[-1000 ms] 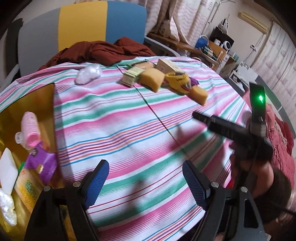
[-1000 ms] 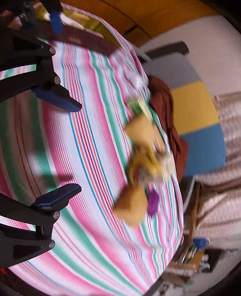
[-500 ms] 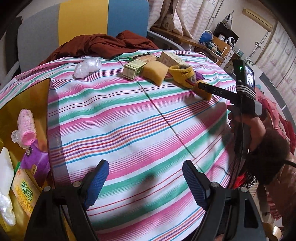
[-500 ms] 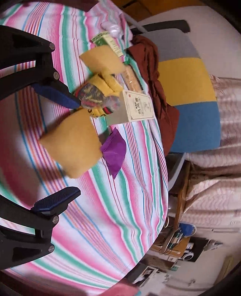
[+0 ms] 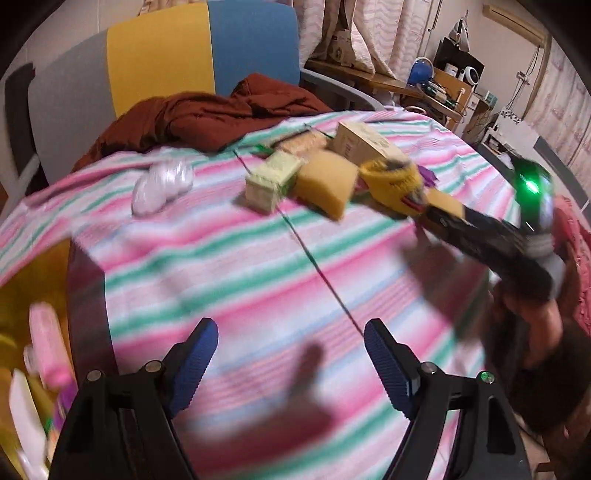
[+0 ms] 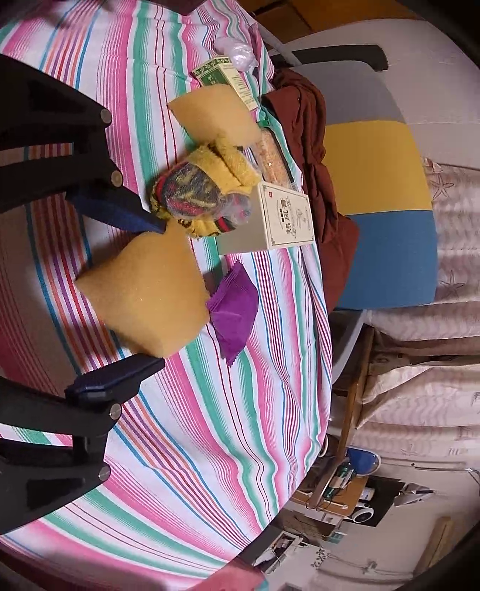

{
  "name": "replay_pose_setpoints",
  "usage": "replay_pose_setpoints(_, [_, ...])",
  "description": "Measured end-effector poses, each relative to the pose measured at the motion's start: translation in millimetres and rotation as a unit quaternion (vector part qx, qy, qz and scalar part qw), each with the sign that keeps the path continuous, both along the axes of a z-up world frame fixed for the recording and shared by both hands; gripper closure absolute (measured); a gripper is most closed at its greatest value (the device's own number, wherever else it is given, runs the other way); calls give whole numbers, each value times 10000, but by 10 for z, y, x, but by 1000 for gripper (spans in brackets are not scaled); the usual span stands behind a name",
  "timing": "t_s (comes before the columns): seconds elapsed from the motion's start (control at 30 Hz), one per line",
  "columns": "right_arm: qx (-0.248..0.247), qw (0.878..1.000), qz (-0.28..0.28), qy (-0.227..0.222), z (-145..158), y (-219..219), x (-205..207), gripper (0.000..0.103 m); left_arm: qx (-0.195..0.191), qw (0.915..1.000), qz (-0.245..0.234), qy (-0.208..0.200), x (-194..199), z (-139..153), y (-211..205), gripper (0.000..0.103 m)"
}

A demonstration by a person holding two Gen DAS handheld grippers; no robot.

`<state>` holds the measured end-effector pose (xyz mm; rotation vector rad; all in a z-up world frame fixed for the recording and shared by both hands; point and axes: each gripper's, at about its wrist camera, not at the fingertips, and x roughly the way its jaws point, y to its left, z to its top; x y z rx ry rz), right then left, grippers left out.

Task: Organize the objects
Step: 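Grasp a yellow sponge with the right gripper while the left grasps the green-white medicine box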

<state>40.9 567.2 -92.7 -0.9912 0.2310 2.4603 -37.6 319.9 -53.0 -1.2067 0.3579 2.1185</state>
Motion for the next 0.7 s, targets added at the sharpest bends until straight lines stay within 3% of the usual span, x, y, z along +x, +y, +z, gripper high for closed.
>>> replay_pose_setpoints(0.17, [-29, 10000, -27, 63, -7, 13, 20, 37, -146, 9994, -102, 291, -393, -6, 298, 20])
replay_pose_setpoints(0.3, [-21, 10000, -36, 87, -13, 17, 24, 37, -349, 9976, -445, 412, -662, -75, 572, 20])
replay_pose_setpoints(0.6, [-51, 9999, -47, 142, -33, 31, 24, 37, -301, 9957, -521, 705, -1062, -283, 810, 21])
replay_pose_setpoints(0.67, [-71, 9998, -55, 160, -36, 36, 31, 37, -98, 9963, -509, 681, -1074, -304, 796, 29])
replay_pose_setpoints(0.7, [-79, 9998, -58, 167, -38, 38, 32, 37, 24, 9971, -497, 582, -1089, -321, 789, 38])
